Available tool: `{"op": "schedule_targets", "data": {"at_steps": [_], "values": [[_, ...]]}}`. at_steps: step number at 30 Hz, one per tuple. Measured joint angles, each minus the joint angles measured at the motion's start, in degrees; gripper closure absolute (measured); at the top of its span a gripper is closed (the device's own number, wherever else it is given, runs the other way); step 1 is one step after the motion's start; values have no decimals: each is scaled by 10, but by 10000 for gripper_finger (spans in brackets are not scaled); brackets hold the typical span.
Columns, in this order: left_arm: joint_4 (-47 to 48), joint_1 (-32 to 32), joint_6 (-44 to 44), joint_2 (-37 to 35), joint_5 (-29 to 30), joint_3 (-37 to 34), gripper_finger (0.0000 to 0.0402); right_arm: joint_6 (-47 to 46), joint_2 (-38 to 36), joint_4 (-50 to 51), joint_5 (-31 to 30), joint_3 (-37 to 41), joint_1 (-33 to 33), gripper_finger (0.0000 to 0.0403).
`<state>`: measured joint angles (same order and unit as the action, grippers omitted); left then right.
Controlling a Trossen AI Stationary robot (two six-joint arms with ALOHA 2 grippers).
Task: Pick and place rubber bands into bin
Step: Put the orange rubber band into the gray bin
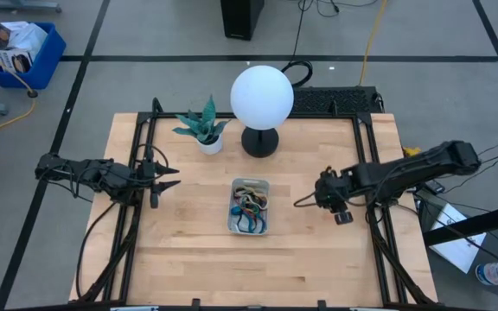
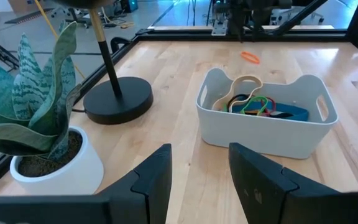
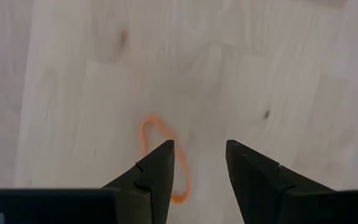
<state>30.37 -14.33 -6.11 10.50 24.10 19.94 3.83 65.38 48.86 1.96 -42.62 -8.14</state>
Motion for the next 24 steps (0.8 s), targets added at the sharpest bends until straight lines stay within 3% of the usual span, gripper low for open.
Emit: {"op": "schedule_targets", "data": {"at_steps": [24], "values": [[1,0,0,0,5,0,236,2,163,-7,-18,-7,-52,279]]}}
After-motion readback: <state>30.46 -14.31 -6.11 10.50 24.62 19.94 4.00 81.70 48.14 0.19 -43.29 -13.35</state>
